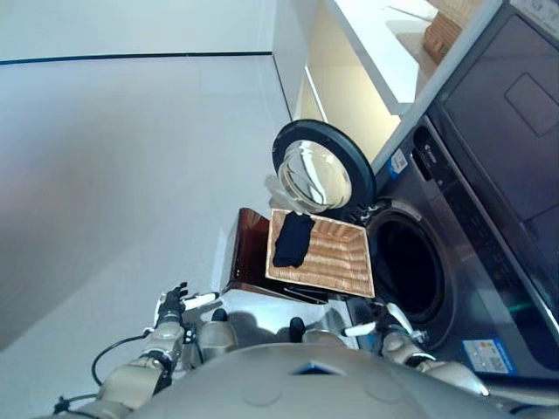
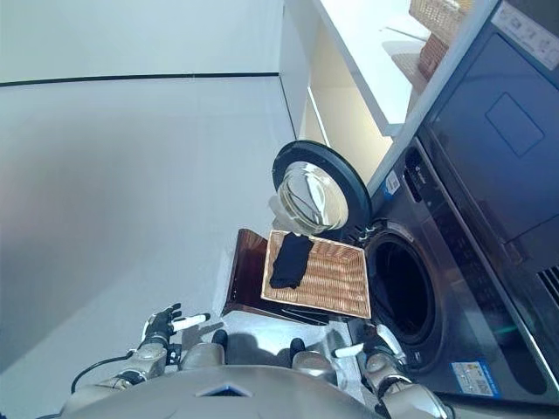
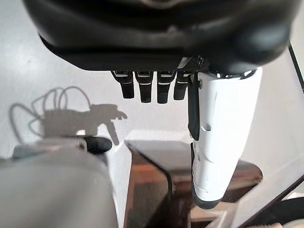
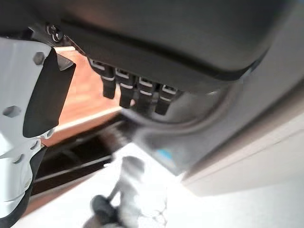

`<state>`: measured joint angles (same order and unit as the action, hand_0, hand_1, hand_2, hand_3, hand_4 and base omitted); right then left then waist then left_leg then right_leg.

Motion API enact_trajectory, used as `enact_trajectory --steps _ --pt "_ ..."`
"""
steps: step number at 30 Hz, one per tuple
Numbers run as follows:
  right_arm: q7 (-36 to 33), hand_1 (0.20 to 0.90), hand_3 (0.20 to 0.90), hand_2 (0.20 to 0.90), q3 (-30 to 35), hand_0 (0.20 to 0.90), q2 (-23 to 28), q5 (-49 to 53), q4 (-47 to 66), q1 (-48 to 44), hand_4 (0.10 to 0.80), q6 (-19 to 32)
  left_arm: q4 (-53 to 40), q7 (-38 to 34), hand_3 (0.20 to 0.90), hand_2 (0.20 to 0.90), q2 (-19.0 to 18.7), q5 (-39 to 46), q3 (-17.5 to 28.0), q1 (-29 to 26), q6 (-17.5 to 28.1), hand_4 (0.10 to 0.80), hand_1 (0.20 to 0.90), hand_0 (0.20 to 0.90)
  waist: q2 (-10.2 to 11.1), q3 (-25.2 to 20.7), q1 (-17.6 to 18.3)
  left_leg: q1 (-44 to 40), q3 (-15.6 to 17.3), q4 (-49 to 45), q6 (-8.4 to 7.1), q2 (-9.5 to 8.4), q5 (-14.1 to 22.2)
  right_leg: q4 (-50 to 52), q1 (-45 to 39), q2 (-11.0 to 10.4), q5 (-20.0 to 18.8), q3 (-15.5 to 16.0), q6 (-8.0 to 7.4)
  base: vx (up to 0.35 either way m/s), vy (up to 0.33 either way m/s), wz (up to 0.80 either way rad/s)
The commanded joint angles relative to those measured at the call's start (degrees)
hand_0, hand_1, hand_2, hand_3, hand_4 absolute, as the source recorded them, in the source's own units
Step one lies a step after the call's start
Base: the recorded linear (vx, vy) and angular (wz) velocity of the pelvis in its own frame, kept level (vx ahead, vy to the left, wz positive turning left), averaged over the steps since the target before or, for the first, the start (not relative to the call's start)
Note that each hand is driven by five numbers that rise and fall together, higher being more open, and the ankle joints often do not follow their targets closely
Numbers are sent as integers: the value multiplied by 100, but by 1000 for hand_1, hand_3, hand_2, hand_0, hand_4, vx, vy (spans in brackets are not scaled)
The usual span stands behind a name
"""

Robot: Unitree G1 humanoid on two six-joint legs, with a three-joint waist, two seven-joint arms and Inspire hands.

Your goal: Pick up the clothes and place them into the washing machine

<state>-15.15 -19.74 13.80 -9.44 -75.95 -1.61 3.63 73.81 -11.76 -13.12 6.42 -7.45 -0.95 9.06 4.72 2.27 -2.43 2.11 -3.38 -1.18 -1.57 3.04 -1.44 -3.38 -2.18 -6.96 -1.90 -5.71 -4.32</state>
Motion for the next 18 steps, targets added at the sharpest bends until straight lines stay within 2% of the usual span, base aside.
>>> enact_trajectory --steps 1,3,4,7,8,14,18 --pt "-297 900 900 900 -21 900 238 20 314 -750 800 111 10 -188 900 900 -298 -171 140 -305 219 800 900 900 55 -95 -185 128 164 -103 -86 23 110 613 246 -37 118 -340 -397 -5 122 -19" --pt "-320 900 900 900 -54 900 243 32 355 -894 800 102 -11 -213 900 900 -352 -134 147 -347 226 800 900 900 61 -53 -236 153 230 -143 -73 38 117 762 382 -16 107 -332 -403 -54 29 -28" --pt "-363 900 900 900 -91 900 286 62 485 -1217 800 94 -56 -264 900 900 -457 -45 201 -403 238 800 900 900 67 37 -420 205 398 -191 -59 76 162 983 564 -32 145 195 -384 -78 10 -31" --pt "-396 900 900 900 -129 900 351 48 580 -1413 800 75 -16 -291 900 900 -479 40 239 -445 244 800 900 900 78 36 -371 187 390 -97 -66 47 107 868 521 -55 73 244 -411 62 -18 -63" --pt "-420 900 900 900 -121 900 414 52 549 -1591 800 23 9 -273 900 900 -431 92 233 -390 231 800 900 900 90 -21 -405 82 383 17 -82 80 103 783 464 -67 87 307 -377 87 -23 -6" --pt "-512 900 900 900 -149 900 508 201 457 -2071 800 -67 -128 -243 900 900 -301 184 68 -252 231 800 900 900 33 27 -464 72 238 116 -122 104 70 571 403 -38 130 437 -317 81 -49 16" --pt "-597 900 900 900 -193 900 563 343 416 -2435 800 -70 -219 -263 900 900 -283 234 -138 -387 275 800 900 900 -37 250 -485 466 150 -76 -170 103 68 621 664 -26 127 502 -285 -111 -71 19"
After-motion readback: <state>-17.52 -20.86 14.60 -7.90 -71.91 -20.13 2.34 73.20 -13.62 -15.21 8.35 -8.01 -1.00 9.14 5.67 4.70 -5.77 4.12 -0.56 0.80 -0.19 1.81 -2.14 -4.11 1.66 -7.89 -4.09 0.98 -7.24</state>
